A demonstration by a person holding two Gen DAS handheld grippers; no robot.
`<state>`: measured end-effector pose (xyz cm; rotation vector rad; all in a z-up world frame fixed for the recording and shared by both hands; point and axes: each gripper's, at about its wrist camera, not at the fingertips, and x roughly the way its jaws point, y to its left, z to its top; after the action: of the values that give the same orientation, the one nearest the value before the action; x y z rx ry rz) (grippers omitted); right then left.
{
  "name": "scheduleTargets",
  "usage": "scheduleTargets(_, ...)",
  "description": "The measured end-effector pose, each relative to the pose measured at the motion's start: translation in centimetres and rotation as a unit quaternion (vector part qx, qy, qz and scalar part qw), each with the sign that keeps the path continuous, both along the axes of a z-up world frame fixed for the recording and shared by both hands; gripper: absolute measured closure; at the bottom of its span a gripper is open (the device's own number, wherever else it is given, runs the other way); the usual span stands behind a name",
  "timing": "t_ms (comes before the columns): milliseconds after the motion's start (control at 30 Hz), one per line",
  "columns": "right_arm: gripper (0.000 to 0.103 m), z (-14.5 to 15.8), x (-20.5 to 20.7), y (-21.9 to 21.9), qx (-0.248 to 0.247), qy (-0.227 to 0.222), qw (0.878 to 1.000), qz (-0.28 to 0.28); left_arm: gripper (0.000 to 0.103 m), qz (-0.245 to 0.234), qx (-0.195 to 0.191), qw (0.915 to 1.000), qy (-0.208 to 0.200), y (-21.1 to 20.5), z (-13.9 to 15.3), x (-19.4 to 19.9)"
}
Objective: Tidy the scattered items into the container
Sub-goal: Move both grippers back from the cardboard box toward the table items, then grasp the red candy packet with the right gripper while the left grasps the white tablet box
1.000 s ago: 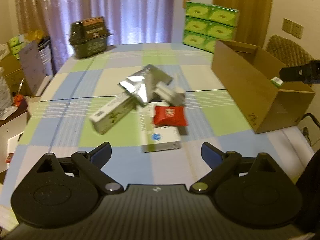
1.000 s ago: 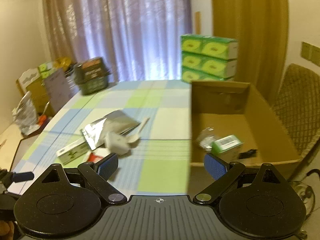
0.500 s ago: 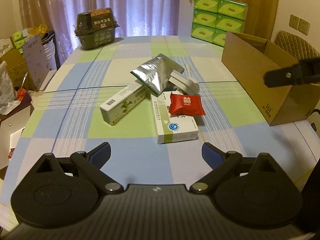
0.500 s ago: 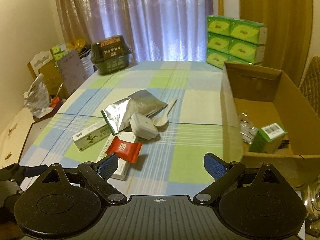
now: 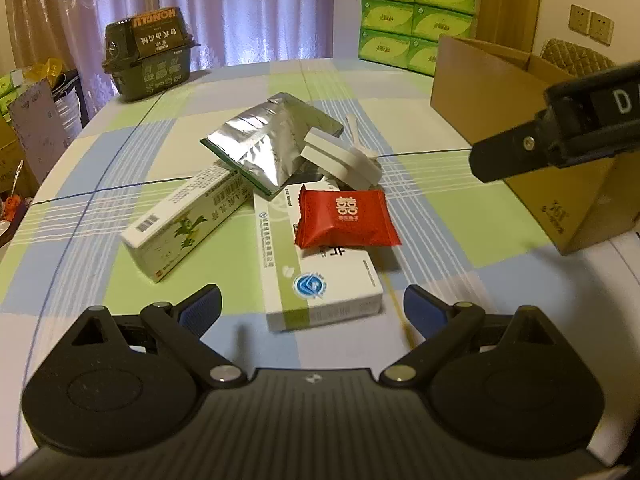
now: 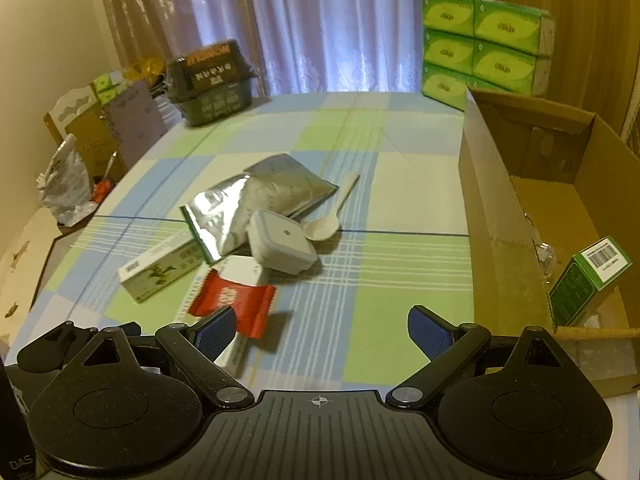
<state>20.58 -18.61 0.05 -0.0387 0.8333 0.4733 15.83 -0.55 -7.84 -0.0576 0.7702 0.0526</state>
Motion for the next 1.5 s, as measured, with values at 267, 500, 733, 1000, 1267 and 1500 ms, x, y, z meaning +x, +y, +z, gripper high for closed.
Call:
scheduleTargets(267,0.006,-1.3,1.3,-0.1,0.005,0.015,1.000,0.001,0.034,0.000,0.004,0.9999,0.011,0.0,-1.4,1.2)
scheduleTargets(500,0.006,-2.1,1.6,1.3,0.024,0.057,0.998,0.026,0.034,-0.003,0.016,0.9997,0.016,-1.1,-0.9,-1.0)
scheduleTargets(733,0.006,-3.6,1.5,3.7,0.034,0.118,0.990,0.062,0.034,-0.003,0.001,1.0000,0.003,-2.1,-1.1,-3.9)
scheduleTargets(1000,0.006,-5.5,1.2,5.0,0.027,0.150,0.986,0.068,0.034,-0.010,-0.006,0.9999,0.000,-2.4,-1.0,-4.7)
scheduleTargets(1267,0.006,-5.2,1.2,2.3,-0.043,0.118,0.992,0.022,0.034,0.013,0.005,0.9999,0.004,-1.5,-0.9,-4.8)
scheduleTargets(1500,0.006,-4.9,1.5,0.8,0.001,0.132,0.991,0.014,0.029,0.011,0.005,0.9999,-0.001,-0.2,-0.6,-4.5)
